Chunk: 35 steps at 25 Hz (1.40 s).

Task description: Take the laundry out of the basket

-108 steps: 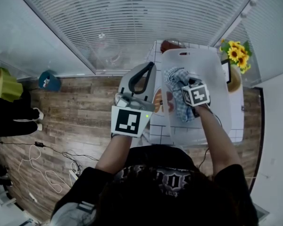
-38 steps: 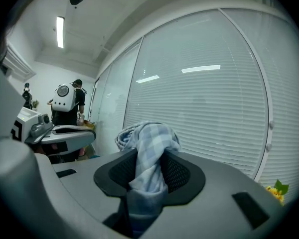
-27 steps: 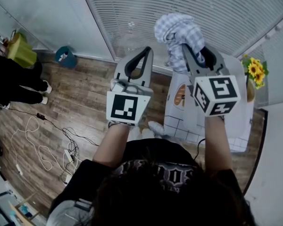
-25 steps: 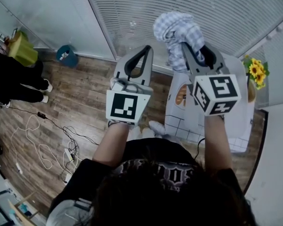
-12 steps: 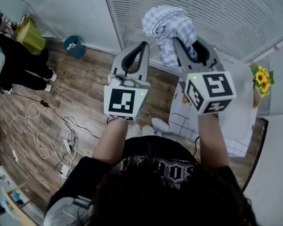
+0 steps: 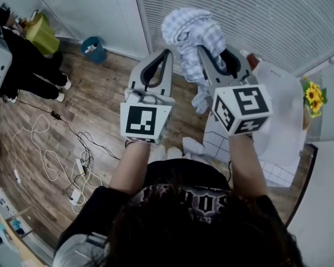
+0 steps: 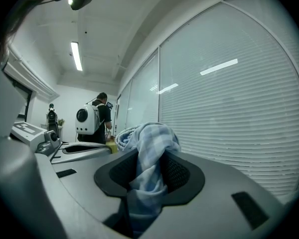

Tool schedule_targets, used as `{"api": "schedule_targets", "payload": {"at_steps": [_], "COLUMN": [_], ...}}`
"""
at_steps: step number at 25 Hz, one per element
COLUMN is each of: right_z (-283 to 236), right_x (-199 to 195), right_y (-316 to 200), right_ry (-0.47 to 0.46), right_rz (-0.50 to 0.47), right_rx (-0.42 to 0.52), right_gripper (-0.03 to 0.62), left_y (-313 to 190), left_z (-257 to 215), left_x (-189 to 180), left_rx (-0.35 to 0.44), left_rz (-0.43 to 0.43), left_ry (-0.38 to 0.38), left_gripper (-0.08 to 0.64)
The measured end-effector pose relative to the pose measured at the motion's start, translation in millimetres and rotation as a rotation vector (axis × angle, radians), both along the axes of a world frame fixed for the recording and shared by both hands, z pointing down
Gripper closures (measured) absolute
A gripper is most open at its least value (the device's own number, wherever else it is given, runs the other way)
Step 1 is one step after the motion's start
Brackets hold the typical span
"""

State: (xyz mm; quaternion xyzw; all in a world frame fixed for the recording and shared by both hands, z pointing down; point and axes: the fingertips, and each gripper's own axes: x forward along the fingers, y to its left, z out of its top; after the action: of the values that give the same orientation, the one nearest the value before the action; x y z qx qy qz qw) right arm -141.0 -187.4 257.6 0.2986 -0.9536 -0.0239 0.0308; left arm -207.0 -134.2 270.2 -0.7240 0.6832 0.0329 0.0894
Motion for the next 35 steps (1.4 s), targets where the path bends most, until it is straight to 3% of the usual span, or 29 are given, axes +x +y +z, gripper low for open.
{"api": "schedule_targets", "payload": {"at_steps": [13,30,35], "right_z": [38,79,87], "right_x": [-1,34,44], "right_y": [17,32,35], "right_ry": [-0.003,-0.034,-0.06], "right_rz": [-0.025,0.035,0.051], "right_rx": [0.004,-0.035,-0.058], "right_gripper": [0.451,0.449,0.449], "left_y": [9,24,25], "left_z": [24,55,57], "left_x": [-5,14,16], "left_rx": [-0.024,-0.102,-0.086], "left_rz": [-0.018,0.055,0.056], "left_ry": [0.002,-0.004,0.0], "left_gripper": [0.56,0.56,0.56]}}
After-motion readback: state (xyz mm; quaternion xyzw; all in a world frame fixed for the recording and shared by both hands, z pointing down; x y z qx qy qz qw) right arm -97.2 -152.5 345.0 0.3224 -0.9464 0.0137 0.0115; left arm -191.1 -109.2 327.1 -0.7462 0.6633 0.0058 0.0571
